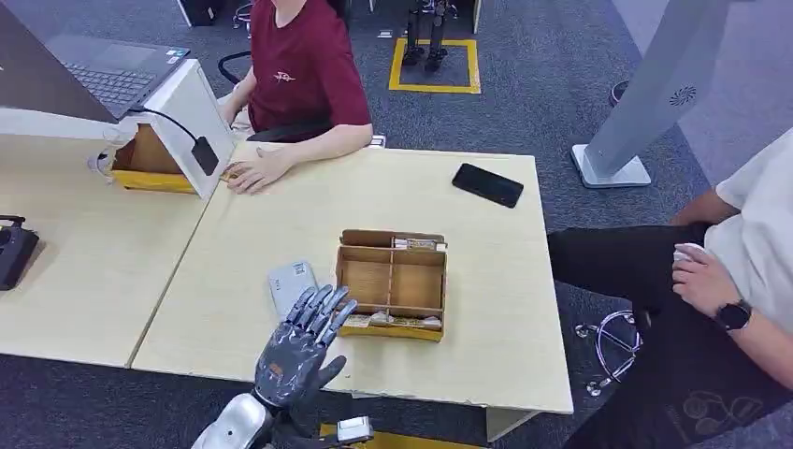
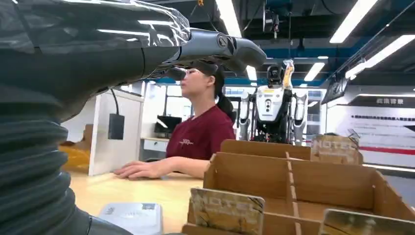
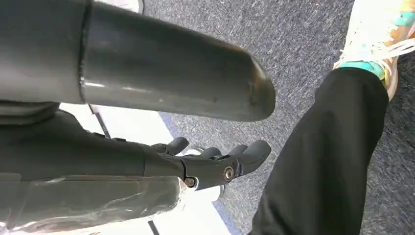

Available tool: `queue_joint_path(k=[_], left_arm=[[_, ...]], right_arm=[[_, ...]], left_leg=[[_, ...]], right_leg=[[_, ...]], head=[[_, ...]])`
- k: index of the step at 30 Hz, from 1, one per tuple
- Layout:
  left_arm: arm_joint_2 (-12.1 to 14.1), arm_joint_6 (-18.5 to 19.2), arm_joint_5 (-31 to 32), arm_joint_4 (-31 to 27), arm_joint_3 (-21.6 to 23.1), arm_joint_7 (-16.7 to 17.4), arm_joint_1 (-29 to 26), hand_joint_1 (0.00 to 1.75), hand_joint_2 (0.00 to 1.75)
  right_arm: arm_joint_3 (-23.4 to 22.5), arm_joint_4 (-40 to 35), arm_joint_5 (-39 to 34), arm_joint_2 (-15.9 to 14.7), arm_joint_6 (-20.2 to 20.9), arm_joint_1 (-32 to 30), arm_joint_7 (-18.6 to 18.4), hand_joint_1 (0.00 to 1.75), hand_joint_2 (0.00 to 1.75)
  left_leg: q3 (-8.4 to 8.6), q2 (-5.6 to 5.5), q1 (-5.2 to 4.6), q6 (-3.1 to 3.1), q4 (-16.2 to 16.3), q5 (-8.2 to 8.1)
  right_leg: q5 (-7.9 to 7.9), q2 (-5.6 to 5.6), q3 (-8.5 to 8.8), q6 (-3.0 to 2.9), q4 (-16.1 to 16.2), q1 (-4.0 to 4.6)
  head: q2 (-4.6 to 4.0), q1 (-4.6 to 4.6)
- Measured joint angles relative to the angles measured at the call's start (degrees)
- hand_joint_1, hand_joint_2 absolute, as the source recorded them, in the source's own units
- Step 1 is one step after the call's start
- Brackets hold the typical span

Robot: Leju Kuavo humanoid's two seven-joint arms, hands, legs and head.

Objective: Pass the card to the sensor for recognition and then transmit it.

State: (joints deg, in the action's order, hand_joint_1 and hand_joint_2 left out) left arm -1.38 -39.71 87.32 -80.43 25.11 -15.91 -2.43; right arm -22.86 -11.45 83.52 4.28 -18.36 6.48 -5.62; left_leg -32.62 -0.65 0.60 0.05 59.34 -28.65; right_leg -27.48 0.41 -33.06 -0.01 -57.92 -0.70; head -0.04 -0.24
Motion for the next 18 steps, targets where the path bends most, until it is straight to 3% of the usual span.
queue_joint_path(k=[5,12,18], left_arm=[[-0.3,0.0,0.1,0.9,1.0,-0.1,0.6,0.00,1.75],[-0.6,0.0,0.7,3.4,2.1,2.8,2.0,0.00,1.75],[-1.0,0.0,1.6,6.3,2.2,7.2,3.2,0.00,1.75]], right_arm=[[0.0,0.0,0.2,0.0,0.0,0.1,0.0,0.00,0.00],[0.0,0.0,0.6,0.0,0.4,0.2,-0.2,0.00,0.00],[0.0,0.0,1.1,0.0,0.4,0.3,-0.6,0.00,0.00]], left_leg=[[0.00,0.00,0.01,0.00,0.0,0.00],[0.01,0.00,0.01,0.00,0.0,0.01],[-0.01,0.00,0.01,0.00,0.0,0.00]], right_leg=[[0.00,0.00,0.00,0.00,0.0,0.00],[0.00,0.00,0.00,0.00,0.0,0.00],[0.00,0.00,0.00,0.00,0.0,0.00]], head=[[0.00,0.00],[0.00,0.02],[0.00,0.02]])
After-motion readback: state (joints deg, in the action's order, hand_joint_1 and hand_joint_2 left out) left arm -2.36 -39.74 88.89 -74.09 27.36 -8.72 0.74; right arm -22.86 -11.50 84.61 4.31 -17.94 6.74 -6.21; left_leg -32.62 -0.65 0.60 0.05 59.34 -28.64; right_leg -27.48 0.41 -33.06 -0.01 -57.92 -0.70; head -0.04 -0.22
